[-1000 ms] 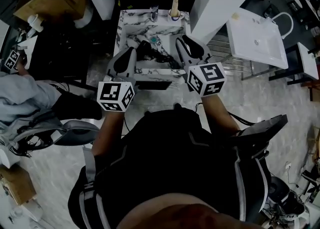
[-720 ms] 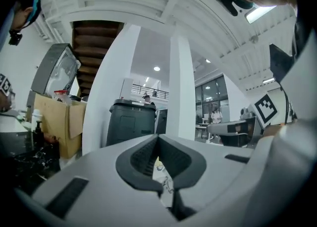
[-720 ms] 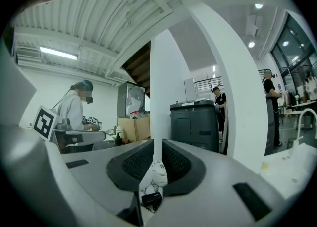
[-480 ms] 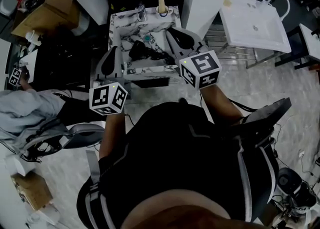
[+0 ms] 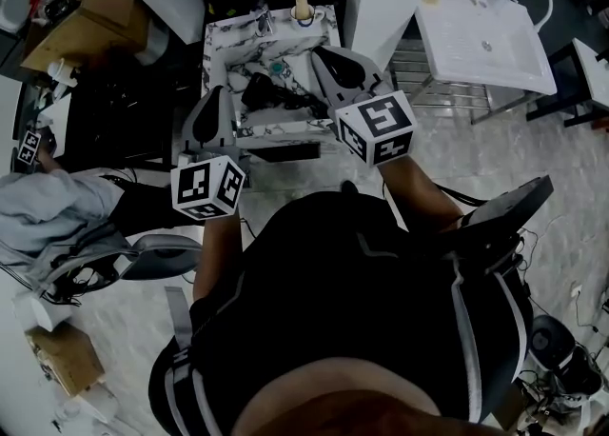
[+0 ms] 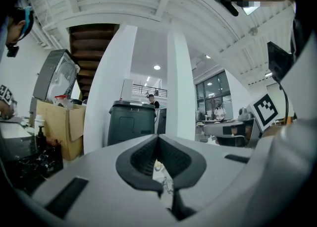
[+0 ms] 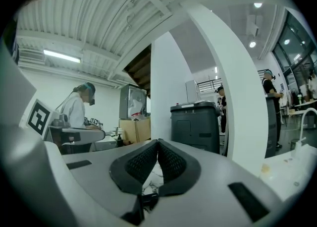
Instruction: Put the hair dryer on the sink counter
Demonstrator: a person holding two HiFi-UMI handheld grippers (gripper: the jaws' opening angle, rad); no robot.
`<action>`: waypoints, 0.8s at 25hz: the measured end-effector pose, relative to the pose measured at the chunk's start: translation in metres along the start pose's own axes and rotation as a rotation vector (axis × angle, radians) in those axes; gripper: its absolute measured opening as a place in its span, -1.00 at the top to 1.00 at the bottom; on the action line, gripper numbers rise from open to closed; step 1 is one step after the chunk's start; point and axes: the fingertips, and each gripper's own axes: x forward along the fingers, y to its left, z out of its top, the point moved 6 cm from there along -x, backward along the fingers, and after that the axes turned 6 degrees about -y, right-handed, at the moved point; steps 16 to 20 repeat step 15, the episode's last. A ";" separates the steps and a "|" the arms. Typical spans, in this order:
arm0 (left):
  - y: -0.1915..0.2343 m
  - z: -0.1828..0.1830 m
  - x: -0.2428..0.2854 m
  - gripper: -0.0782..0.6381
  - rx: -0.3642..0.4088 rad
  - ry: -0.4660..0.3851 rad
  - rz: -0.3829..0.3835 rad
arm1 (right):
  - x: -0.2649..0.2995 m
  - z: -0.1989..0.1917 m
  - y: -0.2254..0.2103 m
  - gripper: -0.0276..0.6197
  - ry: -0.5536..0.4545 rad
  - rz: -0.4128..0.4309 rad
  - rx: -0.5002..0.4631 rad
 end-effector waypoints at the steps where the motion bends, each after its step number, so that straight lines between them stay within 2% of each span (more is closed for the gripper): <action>1: -0.002 0.001 -0.001 0.77 -0.004 -0.006 -0.004 | 0.000 -0.001 0.001 0.84 0.000 0.002 0.000; 20: -0.014 0.000 -0.010 0.77 -0.025 -0.022 0.005 | -0.011 -0.007 0.002 0.84 0.037 -0.007 -0.006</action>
